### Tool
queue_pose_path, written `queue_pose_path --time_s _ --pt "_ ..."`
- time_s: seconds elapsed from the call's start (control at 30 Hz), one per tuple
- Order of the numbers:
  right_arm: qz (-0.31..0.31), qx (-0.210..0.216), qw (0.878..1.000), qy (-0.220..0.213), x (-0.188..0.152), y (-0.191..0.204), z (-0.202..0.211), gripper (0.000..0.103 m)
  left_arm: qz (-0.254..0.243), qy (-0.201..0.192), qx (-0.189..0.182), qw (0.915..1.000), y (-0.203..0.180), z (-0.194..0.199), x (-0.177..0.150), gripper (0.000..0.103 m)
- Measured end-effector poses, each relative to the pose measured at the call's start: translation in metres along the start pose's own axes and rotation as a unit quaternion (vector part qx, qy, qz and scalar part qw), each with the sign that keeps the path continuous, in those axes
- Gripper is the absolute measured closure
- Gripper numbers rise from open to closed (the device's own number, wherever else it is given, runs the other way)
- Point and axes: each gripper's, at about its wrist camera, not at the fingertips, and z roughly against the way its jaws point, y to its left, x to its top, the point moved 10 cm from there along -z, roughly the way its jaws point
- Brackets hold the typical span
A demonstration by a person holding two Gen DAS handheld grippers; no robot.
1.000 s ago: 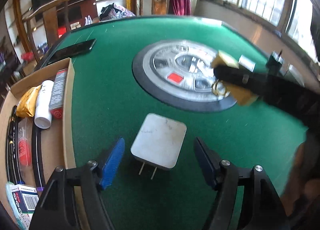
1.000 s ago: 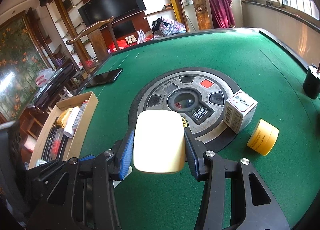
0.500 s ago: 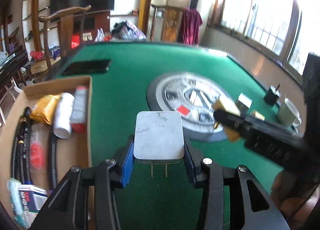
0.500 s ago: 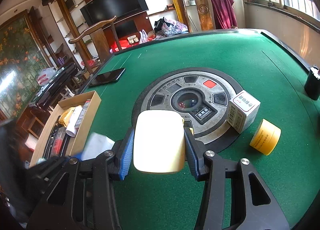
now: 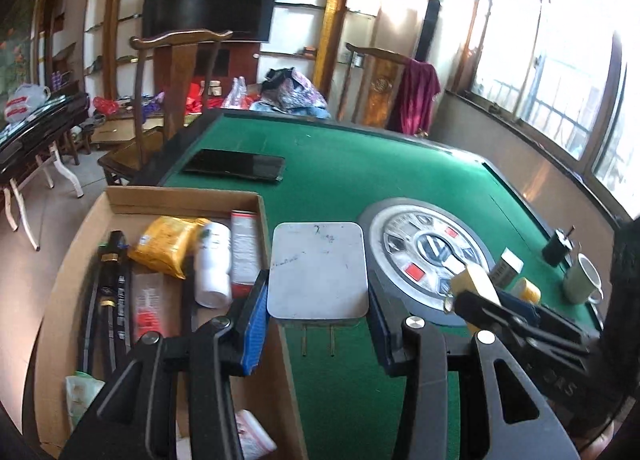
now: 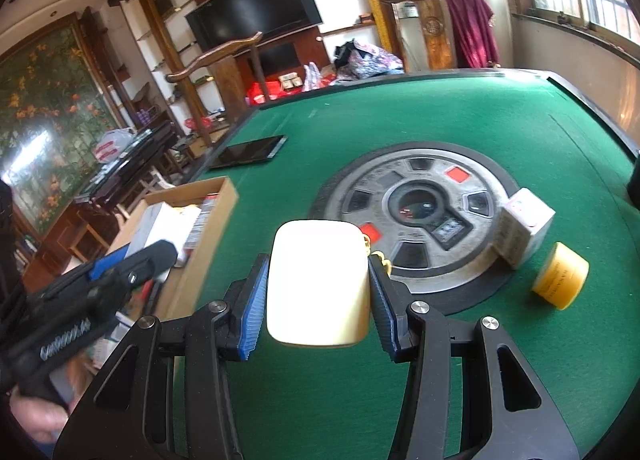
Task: Organize objects
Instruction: 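Carry the charger and cream box over the cardboard tray with both tools, then lower both tools into the tray and open them to release the charger and cream box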
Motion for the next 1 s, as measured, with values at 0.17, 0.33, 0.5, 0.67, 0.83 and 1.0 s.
queue_pose_path --time_s 0.17,0.33,0.5,0.67,0.83,1.0 --pt "0.004 0.039 0.999 -0.001 0.000 0.034 0.005 0.056 0.041 -0.002 0.020 0.9990 0.041 -0.002 0.011 0.059" --pt "0.024 0.077 0.997 -0.002 0.002 0.080 0.009 0.056 0.077 0.002 0.046 0.9959 0.079 -0.008 0.013 0.059" --pt "0.051 0.108 0.993 -0.001 0.005 0.129 0.006 0.056 0.106 0.017 0.074 0.9915 0.112 -0.016 0.008 0.059" --pt "0.077 0.124 0.989 0.014 -0.007 0.166 -0.014 0.056 0.123 0.043 0.103 0.9862 0.136 -0.028 -0.003 0.059" --pt "0.092 0.110 0.988 0.050 -0.035 0.172 -0.052 0.056 0.132 0.072 0.114 0.9821 0.148 -0.040 -0.014 0.059" --pt "0.107 0.100 0.987 0.064 -0.047 0.171 -0.068 0.056 0.134 0.078 0.122 0.9803 0.152 -0.043 -0.017 0.059"
